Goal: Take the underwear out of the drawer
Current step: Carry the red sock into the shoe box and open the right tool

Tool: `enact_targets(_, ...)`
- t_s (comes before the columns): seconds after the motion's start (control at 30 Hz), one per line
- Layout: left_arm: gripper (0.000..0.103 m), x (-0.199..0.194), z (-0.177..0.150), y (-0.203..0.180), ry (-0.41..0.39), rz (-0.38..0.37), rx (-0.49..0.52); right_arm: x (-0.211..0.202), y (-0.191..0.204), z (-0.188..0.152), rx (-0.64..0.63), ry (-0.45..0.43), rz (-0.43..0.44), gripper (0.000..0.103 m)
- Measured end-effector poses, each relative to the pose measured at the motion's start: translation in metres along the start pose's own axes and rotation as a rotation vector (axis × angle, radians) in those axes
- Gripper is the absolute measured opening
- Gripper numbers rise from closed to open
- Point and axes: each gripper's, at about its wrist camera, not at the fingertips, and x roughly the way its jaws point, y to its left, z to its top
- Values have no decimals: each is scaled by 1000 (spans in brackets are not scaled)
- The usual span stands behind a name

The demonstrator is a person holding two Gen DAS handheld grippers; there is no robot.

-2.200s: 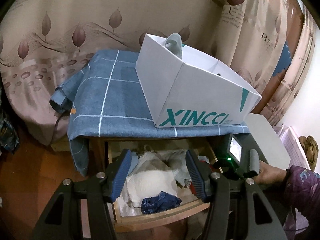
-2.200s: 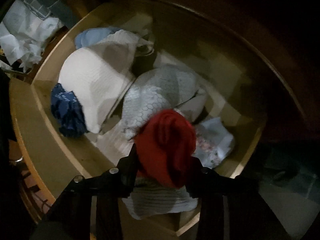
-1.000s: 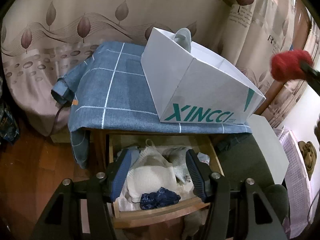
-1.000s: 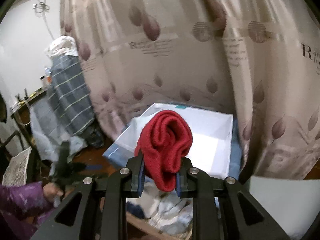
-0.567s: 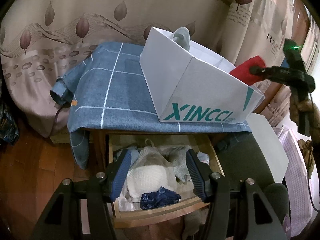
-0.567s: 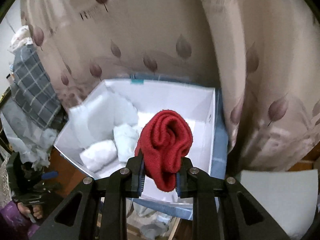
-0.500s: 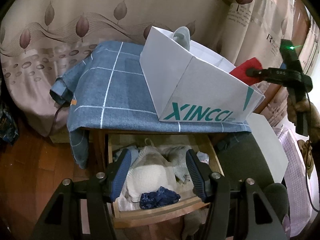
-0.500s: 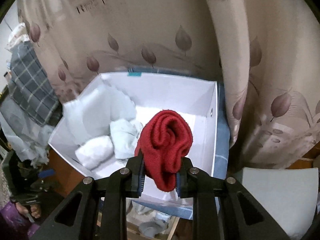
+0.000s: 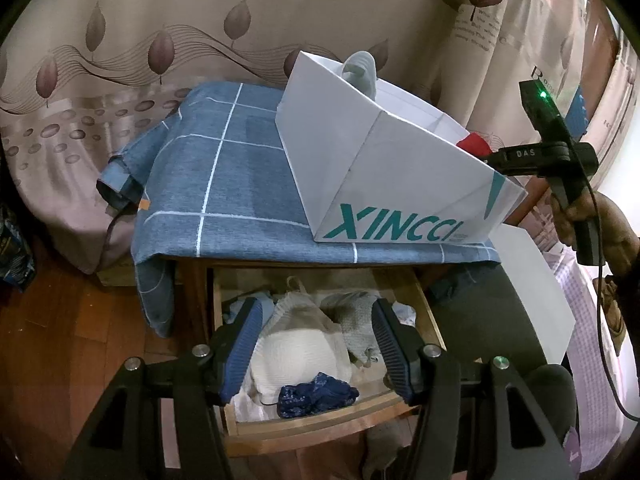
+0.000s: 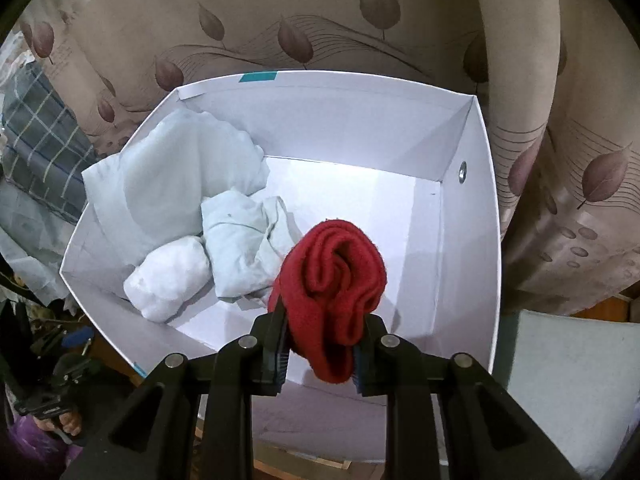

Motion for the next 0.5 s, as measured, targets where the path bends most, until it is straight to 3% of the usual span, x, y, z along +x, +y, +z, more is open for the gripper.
enact_targets(0.37,58,2,0,-2,5,4,1,-4,-4,1,22,-44,12,34)
enact_targets(0.4,58,2,0,-1,6,4,2,-6,-3,1,13,-60,9,38)
enact_targets(0.5,58,3,1,-1,9,5,0,-16,0,3,-3,-113,-35,71)
